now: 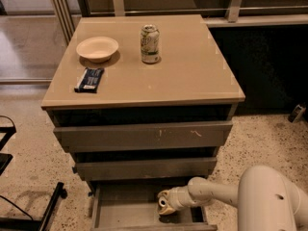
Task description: Place orange can into bottom drawer
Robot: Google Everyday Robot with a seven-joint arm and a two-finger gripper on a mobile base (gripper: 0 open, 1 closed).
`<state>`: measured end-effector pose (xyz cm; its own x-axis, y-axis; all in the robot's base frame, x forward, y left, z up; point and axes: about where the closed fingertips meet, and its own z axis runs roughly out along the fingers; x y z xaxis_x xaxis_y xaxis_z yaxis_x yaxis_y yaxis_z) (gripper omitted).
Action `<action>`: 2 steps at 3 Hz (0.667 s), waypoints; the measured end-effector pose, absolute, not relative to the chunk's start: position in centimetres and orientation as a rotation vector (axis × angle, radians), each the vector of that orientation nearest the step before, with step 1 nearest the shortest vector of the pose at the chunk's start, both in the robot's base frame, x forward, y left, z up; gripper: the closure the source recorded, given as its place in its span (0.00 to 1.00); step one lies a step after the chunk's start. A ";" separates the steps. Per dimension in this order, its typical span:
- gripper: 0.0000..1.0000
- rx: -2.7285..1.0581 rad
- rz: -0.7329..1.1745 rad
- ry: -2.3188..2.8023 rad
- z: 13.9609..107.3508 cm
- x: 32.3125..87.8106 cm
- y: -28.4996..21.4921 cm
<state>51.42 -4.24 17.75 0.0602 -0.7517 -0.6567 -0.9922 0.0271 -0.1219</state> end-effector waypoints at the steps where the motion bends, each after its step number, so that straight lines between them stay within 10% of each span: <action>1: 0.40 -1.776 0.547 1.742 17.7 51.4 -4.2; 2: 0.18 -1.776 0.547 1.742 17.7 51.4 -4.2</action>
Offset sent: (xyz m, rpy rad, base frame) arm 0.0000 0.0000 0.0000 0.0000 0.0000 0.0000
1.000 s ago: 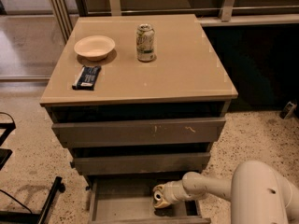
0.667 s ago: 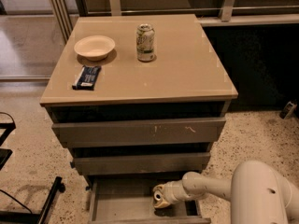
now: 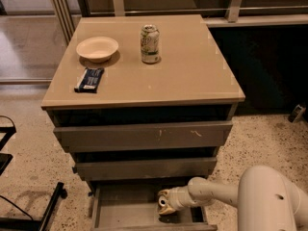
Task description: Place orange can into bottom drawer
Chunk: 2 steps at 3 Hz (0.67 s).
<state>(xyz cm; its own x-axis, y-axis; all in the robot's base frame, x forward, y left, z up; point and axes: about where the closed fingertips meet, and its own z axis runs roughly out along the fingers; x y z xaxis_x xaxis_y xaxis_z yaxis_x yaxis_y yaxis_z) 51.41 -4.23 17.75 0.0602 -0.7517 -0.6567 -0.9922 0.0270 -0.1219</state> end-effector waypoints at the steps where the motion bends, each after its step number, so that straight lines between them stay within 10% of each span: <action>1: 0.00 -1.776 0.547 1.742 17.7 51.4 -4.2; 2: 0.00 -1.776 0.547 1.742 17.7 51.4 -4.2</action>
Offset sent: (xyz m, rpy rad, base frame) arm 0.0000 0.0000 0.0000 0.0000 0.0000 0.0000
